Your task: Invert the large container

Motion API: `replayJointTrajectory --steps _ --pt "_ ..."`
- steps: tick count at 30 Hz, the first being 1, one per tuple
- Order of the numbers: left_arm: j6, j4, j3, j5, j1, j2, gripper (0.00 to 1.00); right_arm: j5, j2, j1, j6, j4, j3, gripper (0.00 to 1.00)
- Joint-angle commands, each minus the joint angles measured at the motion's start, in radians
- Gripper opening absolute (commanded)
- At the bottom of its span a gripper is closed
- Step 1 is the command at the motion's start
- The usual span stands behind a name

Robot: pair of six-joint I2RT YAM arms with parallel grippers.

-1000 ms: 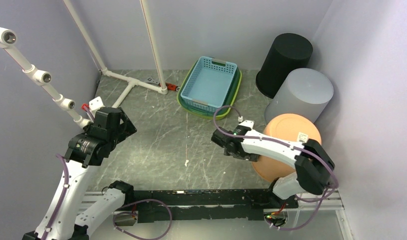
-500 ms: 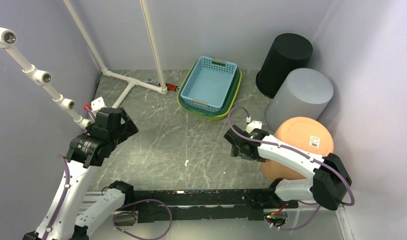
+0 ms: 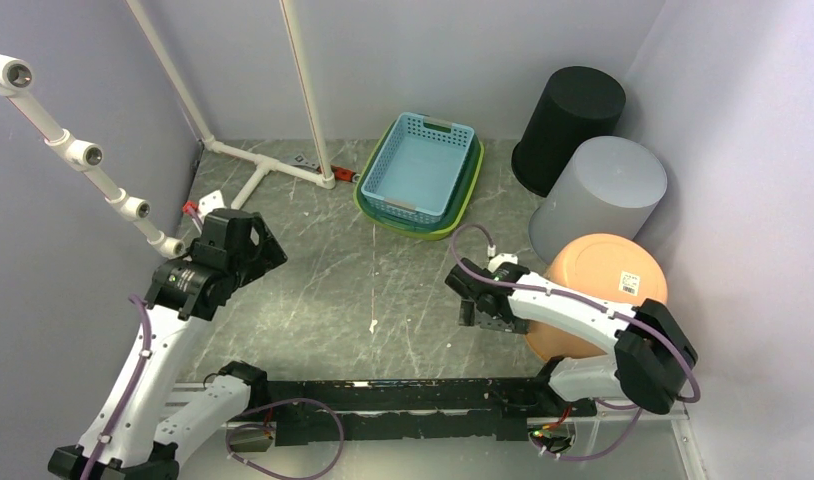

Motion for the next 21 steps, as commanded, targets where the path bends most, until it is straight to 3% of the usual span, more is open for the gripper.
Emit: replayJointTrajectory --steps 1,8,14,21 --pt "0.024 0.058 -0.003 0.059 -0.002 0.020 0.92 0.057 -0.004 -0.002 0.094 -0.075 -0.038 1.00" --pt "0.065 0.100 -0.002 0.158 -0.002 0.047 0.93 0.065 -0.101 -0.073 0.065 -0.053 -0.069 1.00" --pt "0.065 0.111 -0.008 0.194 -0.001 0.062 0.93 0.002 -0.215 -0.233 0.001 -0.033 -0.058 1.00" --pt "0.069 0.116 -0.009 0.223 -0.001 0.086 0.93 -0.033 -0.219 -0.350 -0.057 0.002 -0.056 1.00"
